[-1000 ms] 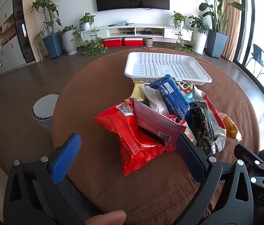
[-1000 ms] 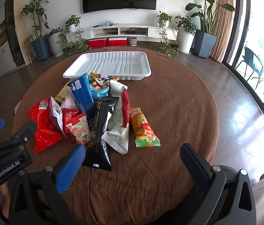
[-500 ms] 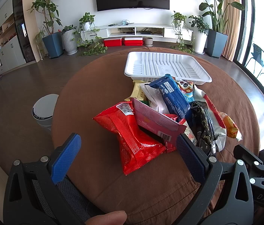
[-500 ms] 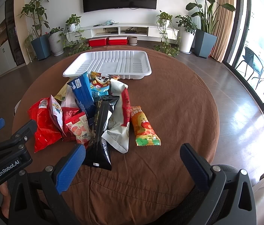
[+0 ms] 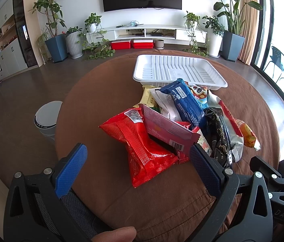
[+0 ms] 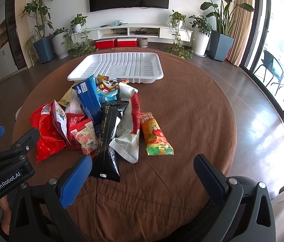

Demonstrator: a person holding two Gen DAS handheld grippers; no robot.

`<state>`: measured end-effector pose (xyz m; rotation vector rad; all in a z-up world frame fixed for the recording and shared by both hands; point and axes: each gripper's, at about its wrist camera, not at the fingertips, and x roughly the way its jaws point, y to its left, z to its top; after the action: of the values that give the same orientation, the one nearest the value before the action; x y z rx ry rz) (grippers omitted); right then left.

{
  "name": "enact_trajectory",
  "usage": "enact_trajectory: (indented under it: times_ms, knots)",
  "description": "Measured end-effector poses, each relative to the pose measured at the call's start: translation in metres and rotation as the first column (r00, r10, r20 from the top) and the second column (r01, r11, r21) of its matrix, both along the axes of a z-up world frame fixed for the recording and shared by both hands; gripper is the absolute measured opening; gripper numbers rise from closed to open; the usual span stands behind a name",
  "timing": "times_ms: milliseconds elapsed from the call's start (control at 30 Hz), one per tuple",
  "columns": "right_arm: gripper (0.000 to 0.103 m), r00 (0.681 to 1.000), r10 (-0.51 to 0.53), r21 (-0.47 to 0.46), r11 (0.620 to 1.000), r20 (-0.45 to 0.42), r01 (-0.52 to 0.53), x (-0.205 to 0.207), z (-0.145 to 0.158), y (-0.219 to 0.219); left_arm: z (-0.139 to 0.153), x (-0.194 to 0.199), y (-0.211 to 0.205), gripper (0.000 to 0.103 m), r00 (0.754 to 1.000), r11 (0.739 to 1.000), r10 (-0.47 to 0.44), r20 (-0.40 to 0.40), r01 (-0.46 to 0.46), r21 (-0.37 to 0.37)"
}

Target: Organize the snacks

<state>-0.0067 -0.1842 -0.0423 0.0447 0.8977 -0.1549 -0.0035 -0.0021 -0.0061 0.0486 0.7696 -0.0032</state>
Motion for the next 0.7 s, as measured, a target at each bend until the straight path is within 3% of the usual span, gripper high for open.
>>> enact_trajectory:
  times_ms: [700]
  knots:
    - [0.103, 1.0, 0.001, 0.0, 1.0, -0.005, -0.001, 0.0016, 0.0004, 0.0001, -0.0001, 0.0003, -0.0001, 0.103, 1.0, 1.0, 0.0, -0.002, 0.0, 0.002]
